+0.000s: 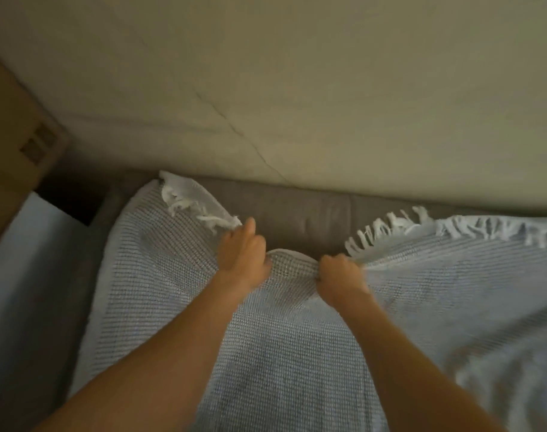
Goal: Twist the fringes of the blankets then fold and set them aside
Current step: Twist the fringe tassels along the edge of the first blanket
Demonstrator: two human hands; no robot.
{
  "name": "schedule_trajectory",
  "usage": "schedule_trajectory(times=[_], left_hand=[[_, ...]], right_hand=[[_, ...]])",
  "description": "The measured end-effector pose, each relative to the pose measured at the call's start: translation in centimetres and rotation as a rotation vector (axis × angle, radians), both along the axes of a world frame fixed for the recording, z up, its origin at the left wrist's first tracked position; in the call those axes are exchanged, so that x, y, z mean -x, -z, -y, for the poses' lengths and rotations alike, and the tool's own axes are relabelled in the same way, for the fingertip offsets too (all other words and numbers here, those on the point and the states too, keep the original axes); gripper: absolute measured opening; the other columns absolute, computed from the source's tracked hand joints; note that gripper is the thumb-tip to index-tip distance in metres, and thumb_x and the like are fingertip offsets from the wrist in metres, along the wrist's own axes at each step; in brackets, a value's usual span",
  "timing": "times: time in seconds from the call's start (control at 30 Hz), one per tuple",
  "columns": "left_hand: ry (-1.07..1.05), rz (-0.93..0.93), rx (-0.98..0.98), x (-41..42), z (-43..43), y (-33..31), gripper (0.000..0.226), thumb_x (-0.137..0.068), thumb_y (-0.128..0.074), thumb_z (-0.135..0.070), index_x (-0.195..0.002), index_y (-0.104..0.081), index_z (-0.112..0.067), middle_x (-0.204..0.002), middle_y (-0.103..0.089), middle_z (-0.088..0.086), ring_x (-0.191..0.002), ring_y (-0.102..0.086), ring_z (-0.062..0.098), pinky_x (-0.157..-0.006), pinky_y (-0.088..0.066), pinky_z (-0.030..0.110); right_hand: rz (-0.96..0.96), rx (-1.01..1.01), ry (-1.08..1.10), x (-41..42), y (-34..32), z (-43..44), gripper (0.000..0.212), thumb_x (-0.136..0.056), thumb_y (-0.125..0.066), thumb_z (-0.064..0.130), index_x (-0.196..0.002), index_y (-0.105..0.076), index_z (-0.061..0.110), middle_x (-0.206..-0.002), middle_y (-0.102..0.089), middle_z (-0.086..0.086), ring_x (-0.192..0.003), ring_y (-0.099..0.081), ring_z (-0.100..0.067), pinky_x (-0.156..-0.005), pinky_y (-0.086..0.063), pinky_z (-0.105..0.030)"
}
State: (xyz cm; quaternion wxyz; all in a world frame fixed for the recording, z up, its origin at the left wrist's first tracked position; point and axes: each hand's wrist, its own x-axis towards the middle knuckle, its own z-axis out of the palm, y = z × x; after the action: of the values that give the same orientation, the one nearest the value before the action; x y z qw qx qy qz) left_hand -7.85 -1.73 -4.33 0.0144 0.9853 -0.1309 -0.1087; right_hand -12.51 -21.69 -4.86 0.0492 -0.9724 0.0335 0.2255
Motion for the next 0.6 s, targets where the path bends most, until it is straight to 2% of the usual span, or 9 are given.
schedule_trajectory(times=[0.1, 0.13, 0.2, 0.23, 0.27, 0.33, 0.4, 0.5, 0.6], left_hand=[[0.158, 0.016, 0.079, 3.2, 0.1, -4.2, 0.016, -0.083, -0.066, -0.039, -0.076, -0.072, -0.026, -0.093, -0.063, -0.004, -0.105, -0.062, 0.021, -0.115, -0.036, 0.052], [0.158, -0.012, 0.124, 4.3, 0.1, -5.5, 0.016, -0.081, -0.067, -0.035, -0.068, -0.066, -0.027, -0.080, -0.063, -0.006, -0.099, -0.065, 0.020, -0.113, -0.040, 0.053], [0.074, -0.134, 0.301, 6.5, 0.0, -7.7, 0.023, -0.086, -0.065, -0.027, -0.065, -0.055, -0.023, -0.065, -0.057, -0.005, -0.076, -0.068, 0.024, -0.078, -0.055, 0.044], [0.037, -0.183, 0.377, 7.7, 0.0, -8.6, 0.024, -0.089, -0.064, -0.025, -0.068, -0.052, -0.021, -0.064, -0.056, -0.002, -0.067, -0.065, 0.025, -0.063, -0.050, 0.043], [0.017, -0.200, 0.435, 8.7, 0.0, -9.5, 0.025, -0.092, -0.063, -0.023, -0.071, -0.050, -0.022, -0.065, -0.056, 0.000, -0.063, -0.061, 0.025, -0.057, -0.047, 0.043], [-0.013, -0.183, 0.529, 10.8, 0.0, -10.9, 0.030, -0.095, -0.063, -0.018, -0.073, -0.043, -0.023, -0.068, -0.053, 0.000, -0.060, -0.052, 0.020, -0.056, -0.040, 0.039], [-0.036, -0.151, 0.621, 13.2, 0.3, -12.5, 0.033, -0.093, -0.067, -0.013, -0.075, -0.041, -0.023, -0.069, -0.052, 0.000, -0.060, -0.046, 0.016, -0.058, -0.036, 0.036], [-0.004, -0.150, 0.697, 16.9, 1.3, -14.1, 0.022, -0.091, -0.078, -0.026, -0.091, -0.056, -0.025, -0.081, -0.066, -0.007, -0.069, -0.063, 0.010, -0.061, -0.049, 0.033], [0.081, -0.212, 0.749, 19.9, 3.0, -14.8, 0.019, -0.094, -0.076, -0.028, -0.112, -0.070, -0.029, -0.100, -0.074, -0.013, -0.089, -0.071, 0.006, -0.080, -0.061, 0.037]], right_hand=[[0.142, 0.053, -0.022, 3.0, -3.6, -0.6, 0.021, -0.101, -0.057, 0.034, -0.113, -0.066, 0.018, -0.120, -0.067, -0.008, -0.119, -0.059, -0.034, -0.112, -0.038, -0.053], [0.199, 0.042, -0.035, 4.1, -4.6, -0.7, 0.023, -0.100, -0.058, 0.035, -0.114, -0.066, 0.019, -0.122, -0.063, -0.009, -0.121, -0.056, -0.034, -0.114, -0.033, -0.054], [0.313, -0.032, -0.073, 6.3, -6.9, -0.3, 0.023, -0.095, -0.064, 0.034, -0.112, -0.068, 0.019, -0.121, -0.059, -0.008, -0.120, -0.054, -0.032, -0.116, -0.031, -0.053], [0.357, -0.080, -0.103, 7.7, -8.2, 0.1, 0.021, -0.092, -0.067, 0.031, -0.109, -0.068, 0.019, -0.117, -0.061, -0.007, -0.116, -0.057, -0.030, -0.118, -0.032, -0.052], [0.384, -0.131, -0.120, 8.9, -9.3, 0.3, 0.016, -0.091, -0.068, 0.026, -0.105, -0.068, 0.019, -0.110, -0.063, -0.005, -0.110, -0.060, -0.028, -0.118, -0.034, -0.051], [0.382, -0.217, -0.121, 11.5, -11.4, 0.6, 0.009, -0.090, -0.067, 0.015, -0.093, -0.059, 0.019, -0.092, -0.062, -0.001, -0.090, -0.062, -0.027, -0.103, -0.047, -0.048], [0.407, -0.245, -0.103, 14.2, -13.2, 0.6, 0.016, -0.090, -0.065, 0.011, -0.090, -0.052, 0.020, -0.086, -0.058, 0.001, -0.081, -0.059, -0.026, -0.085, -0.052, -0.045], [0.502, -0.270, -0.049, 17.9, -14.6, 0.5, 0.014, -0.088, -0.069, 0.008, -0.092, -0.058, 0.016, -0.089, -0.062, -0.003, -0.083, -0.058, -0.026, -0.072, -0.049, -0.039], [0.520, -0.371, 0.037, 20.6, -15.2, 0.2, 0.025, -0.086, -0.068, 0.004, -0.083, -0.048, 0.018, -0.080, -0.057, -0.001, -0.074, -0.055, -0.026, -0.060, -0.041, -0.038]])
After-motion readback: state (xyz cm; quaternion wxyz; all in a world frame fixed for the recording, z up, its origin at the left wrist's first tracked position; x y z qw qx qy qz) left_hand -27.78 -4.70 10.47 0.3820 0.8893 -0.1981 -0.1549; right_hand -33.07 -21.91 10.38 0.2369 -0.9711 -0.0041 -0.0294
